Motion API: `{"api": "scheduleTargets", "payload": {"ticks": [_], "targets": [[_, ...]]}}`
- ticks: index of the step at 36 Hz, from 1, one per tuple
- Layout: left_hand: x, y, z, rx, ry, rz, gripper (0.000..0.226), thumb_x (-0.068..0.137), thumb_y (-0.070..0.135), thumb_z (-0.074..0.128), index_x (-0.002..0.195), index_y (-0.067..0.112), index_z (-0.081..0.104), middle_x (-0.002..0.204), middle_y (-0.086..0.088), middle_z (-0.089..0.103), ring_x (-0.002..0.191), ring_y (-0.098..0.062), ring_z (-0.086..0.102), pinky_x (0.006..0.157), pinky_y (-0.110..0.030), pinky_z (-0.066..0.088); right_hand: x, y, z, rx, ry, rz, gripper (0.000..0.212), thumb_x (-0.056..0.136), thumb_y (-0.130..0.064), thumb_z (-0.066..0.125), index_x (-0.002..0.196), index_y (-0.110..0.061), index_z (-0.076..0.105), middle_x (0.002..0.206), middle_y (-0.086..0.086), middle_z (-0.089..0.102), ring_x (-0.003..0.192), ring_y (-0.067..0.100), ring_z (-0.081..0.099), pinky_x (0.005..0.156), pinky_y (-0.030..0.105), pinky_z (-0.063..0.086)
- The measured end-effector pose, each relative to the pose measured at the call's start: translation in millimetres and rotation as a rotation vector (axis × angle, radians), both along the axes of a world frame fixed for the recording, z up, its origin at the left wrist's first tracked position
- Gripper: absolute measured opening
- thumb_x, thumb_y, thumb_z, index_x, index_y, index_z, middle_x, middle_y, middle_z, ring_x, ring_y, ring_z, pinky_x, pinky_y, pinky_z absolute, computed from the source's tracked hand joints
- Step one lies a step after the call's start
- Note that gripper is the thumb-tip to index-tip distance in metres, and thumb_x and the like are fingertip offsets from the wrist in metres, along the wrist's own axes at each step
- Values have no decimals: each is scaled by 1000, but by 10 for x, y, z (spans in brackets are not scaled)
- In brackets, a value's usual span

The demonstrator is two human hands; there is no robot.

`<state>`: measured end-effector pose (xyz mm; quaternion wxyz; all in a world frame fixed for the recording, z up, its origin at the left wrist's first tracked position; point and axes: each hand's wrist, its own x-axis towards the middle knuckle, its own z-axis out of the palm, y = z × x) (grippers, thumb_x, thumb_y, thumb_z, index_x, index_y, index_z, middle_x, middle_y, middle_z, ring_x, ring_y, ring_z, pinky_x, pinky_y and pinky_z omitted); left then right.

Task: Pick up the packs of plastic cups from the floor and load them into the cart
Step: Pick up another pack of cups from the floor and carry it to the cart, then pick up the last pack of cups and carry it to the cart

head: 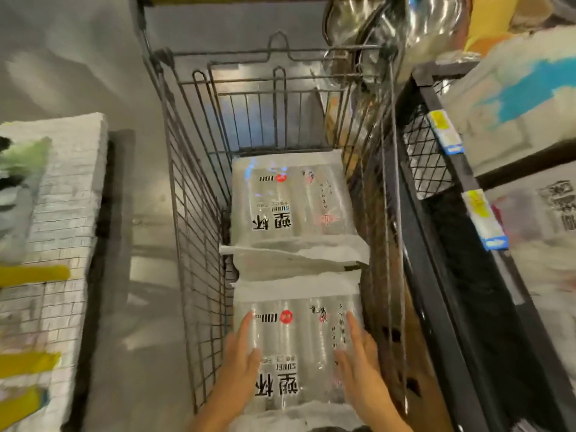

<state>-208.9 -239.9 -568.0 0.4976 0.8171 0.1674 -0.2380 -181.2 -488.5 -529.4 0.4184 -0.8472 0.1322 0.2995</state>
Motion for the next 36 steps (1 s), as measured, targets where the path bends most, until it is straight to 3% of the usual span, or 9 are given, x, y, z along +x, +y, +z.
{"api": "scheduleTargets", "payload": {"ticks": [5, 8, 10, 11, 14, 16, 22, 28, 36], "targets": [[1, -38, 14, 55, 14, -55, 68, 104, 31, 37, 143, 65, -8, 159, 23, -10, 148, -4, -4, 122, -46, 10, -51, -74, -238, -25, -64, 2, 75, 101, -31, 50, 139, -73, 0, 153, -38, 0, 146, -5, 6, 124, 35, 15], [71, -25, 103, 96, 35, -78, 71, 103, 30, 36, 135, 71, -12, 151, 26, -4, 140, 1, 3, 119, -38, 12, -15, -46, -320, -12, 32, -6, 78, 101, -33, 50, 138, -75, -5, 163, -20, -1, 138, 3, 33, 118, 41, 30], [110, -15, 195, 140, 65, -120, 70, 103, 33, 36, 135, 71, -14, 156, 22, -8, 144, -4, -1, 120, -44, 13, 18, -42, -234, -40, 126, 59, 78, 102, -34, 47, 145, -64, -11, 167, 2, 2, 107, 8, 63, 90, 31, 55], [125, -2, 240, 160, 94, -137, 70, 102, 35, 37, 138, 70, -12, 160, 16, -10, 148, -12, -2, 120, -50, 14, 37, -31, -145, -73, 147, 106, 78, 103, -35, 45, 148, -58, -14, 166, 9, 7, 95, 8, 67, 78, 23, 55], [197, 37, 481, 284, 157, -206, 70, 99, 43, 40, 145, 62, -9, 162, 5, -17, 151, -30, 6, 118, -58, 19, 141, 13, 251, -244, 132, 194, 75, 104, -39, 43, 154, -46, -11, 165, 13, -2, 133, 23, 50, 101, 32, 44], [289, 54, 774, 369, 149, -278, 66, 100, 43, 40, 153, 49, 2, 164, 3, -8, 150, -28, 14, 119, -52, 21, 201, 24, 488, -388, 57, 305, 69, 103, -42, 42, 157, -41, -1, 165, 13, 4, 144, 30, 33, 111, 38, 37], [702, 215, 1692, 533, 22, -406, 40, 91, 39, 46, 127, 25, 55, 122, -2, 60, 107, -19, 58, 97, -39, 48, 662, -2, 1337, -561, -187, 644, 45, 98, -33, 42, 143, -30, 45, 141, 0, 49, 121, 22, 53, 98, 37, 46], [929, 373, 2956, 690, -199, -313, 15, 90, 37, 49, 90, 24, 57, 94, 0, 63, 89, -21, 62, 75, -33, 48, 1296, 238, 2339, -647, -507, 815, 40, 100, -32, 40, 138, -28, 50, 130, 1, 59, 116, 26, 59, 94, 40, 47], [616, 798, 4104, 836, -350, -98, 42, 96, 36, 47, 135, 21, 55, 136, -1, 56, 122, -22, 53, 95, -30, 40, 1524, 848, 3384, -539, -863, 922, 35, 103, -35, 40, 133, -22, 52, 127, 4, 58, 112, 27, 56, 94, 42, 48]]}}
